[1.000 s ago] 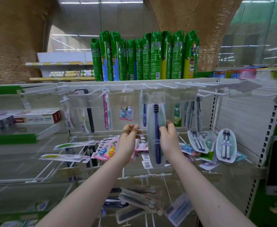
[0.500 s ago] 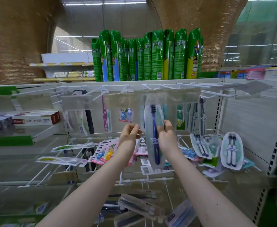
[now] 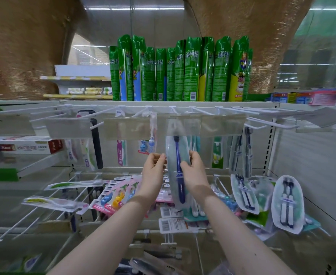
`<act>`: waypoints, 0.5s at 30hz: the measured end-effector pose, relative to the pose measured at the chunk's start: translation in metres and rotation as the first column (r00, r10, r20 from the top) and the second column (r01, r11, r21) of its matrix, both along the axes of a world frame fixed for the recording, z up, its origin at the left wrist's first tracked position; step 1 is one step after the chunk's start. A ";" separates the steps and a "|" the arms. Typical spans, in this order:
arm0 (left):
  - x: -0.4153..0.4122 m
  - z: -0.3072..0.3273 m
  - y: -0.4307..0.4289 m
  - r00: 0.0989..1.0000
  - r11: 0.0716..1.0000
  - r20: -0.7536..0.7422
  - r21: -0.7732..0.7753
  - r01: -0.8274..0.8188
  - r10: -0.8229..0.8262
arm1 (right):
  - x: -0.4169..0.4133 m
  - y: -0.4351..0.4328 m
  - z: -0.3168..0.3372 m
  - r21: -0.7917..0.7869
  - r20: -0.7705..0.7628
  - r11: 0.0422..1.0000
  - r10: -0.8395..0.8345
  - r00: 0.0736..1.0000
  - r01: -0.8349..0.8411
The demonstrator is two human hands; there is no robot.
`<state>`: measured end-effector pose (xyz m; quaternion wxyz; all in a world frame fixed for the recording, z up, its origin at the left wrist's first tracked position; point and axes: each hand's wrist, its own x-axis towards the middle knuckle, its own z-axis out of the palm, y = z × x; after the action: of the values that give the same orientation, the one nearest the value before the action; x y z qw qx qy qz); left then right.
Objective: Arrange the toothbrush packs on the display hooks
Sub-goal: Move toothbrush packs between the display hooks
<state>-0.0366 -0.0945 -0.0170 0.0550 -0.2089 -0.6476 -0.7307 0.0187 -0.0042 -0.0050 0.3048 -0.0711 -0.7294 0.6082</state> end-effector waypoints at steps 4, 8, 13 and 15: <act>-0.010 -0.003 0.010 0.997 0.997 0.023 0.023 -0.078 0.077 | -0.017 0.008 0.000 0.009 0.019 1.000 0.006 1.000 -0.006; -0.031 0.002 0.008 0.992 0.992 0.033 0.019 -0.123 0.122 | -0.038 0.012 0.002 0.034 0.008 0.998 -0.052 0.999 0.052; -0.057 0.013 0.005 0.997 0.997 0.029 0.015 -0.072 0.071 | -0.065 0.016 0.010 0.037 -0.003 0.993 -0.113 0.994 0.113; -0.065 0.016 0.005 0.998 0.998 0.039 -0.006 -0.057 0.057 | -0.076 0.019 0.011 0.037 0.024 0.990 -0.139 0.990 0.138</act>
<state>-0.1017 -0.0894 -0.0014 0.0627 -0.1763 -0.6561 -0.7311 -0.0577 0.0149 0.0056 0.3381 -0.1243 -0.7373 0.5715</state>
